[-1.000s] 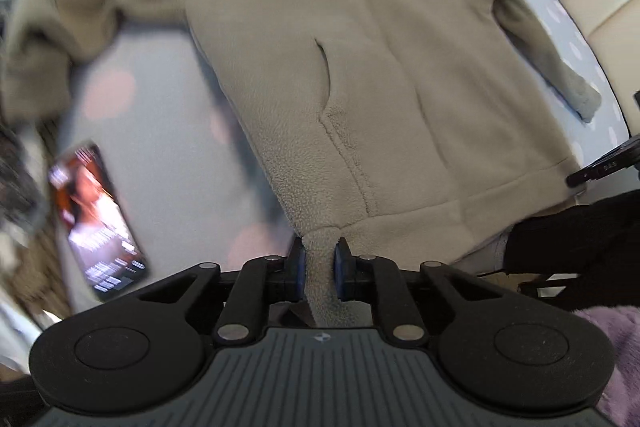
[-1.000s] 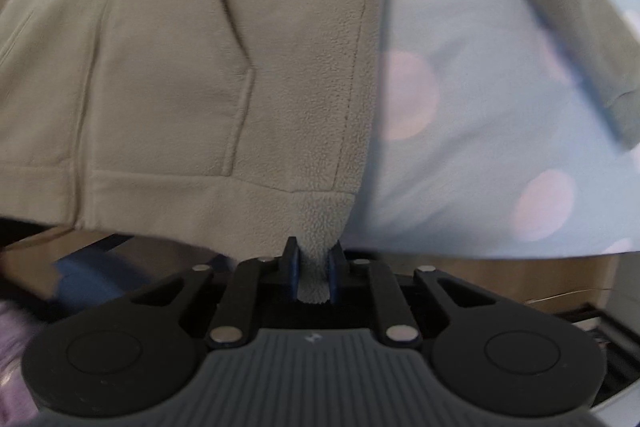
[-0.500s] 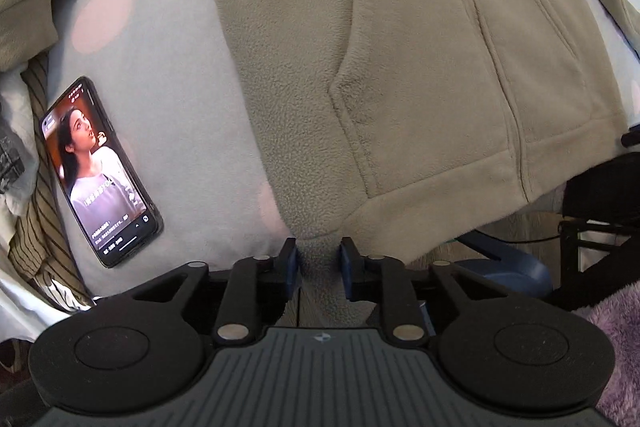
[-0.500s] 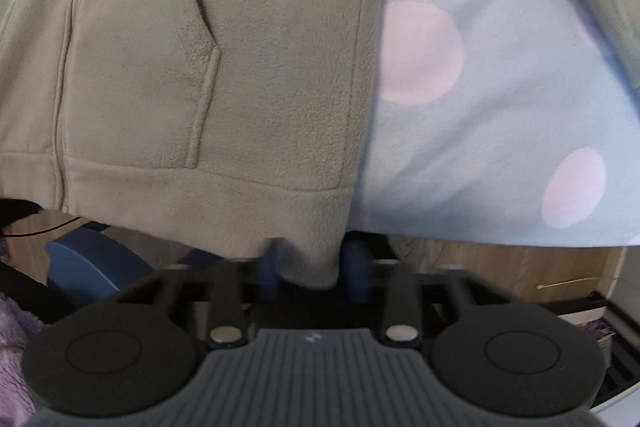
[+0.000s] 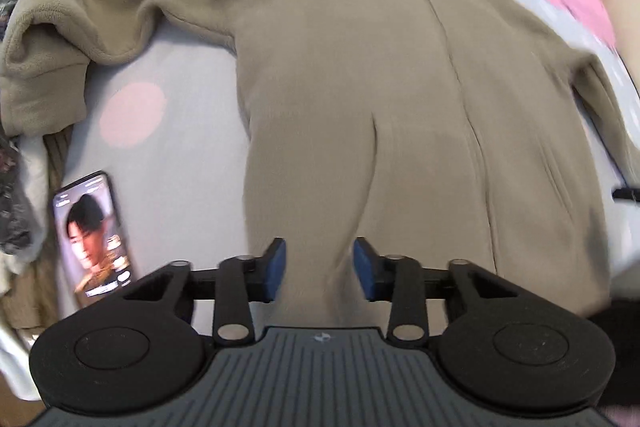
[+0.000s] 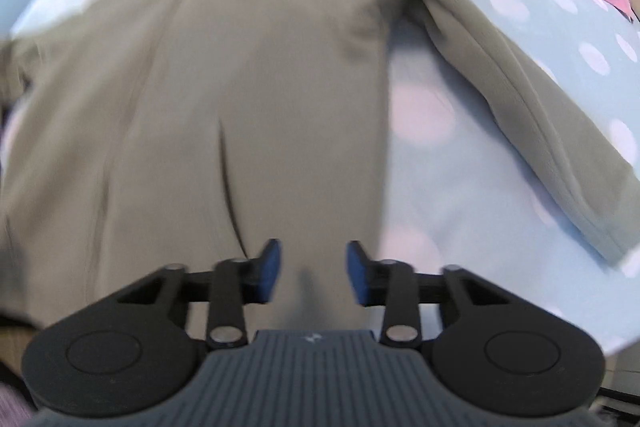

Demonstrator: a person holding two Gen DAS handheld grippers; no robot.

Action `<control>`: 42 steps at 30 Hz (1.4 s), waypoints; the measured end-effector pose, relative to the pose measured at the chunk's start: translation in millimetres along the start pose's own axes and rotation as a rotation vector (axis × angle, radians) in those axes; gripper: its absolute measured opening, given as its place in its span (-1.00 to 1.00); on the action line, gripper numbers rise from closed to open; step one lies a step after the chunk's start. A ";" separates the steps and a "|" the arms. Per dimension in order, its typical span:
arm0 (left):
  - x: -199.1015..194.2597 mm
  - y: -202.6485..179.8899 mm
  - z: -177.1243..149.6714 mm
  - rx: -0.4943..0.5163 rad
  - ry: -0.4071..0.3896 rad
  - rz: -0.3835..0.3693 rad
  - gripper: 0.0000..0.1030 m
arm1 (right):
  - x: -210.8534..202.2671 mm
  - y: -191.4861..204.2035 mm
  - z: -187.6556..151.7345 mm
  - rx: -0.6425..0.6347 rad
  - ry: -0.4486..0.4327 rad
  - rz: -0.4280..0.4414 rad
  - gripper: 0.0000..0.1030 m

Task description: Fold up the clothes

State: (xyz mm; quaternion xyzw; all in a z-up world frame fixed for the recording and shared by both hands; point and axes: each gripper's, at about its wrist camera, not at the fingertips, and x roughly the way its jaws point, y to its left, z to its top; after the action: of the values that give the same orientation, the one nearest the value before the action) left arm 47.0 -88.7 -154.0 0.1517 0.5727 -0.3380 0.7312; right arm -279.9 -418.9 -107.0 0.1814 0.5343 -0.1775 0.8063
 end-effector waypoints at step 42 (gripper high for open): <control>85.6 -66.3 64.2 0.097 -0.170 0.251 -0.23 | 22.9 -173.3 22.6 0.855 -0.279 -0.197 0.14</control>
State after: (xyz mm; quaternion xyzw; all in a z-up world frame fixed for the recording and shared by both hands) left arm 59.9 -203.3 -204.4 0.2281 0.4683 -0.2830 0.8054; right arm -336.8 -582.9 -137.8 0.4207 0.3140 -0.4806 0.7025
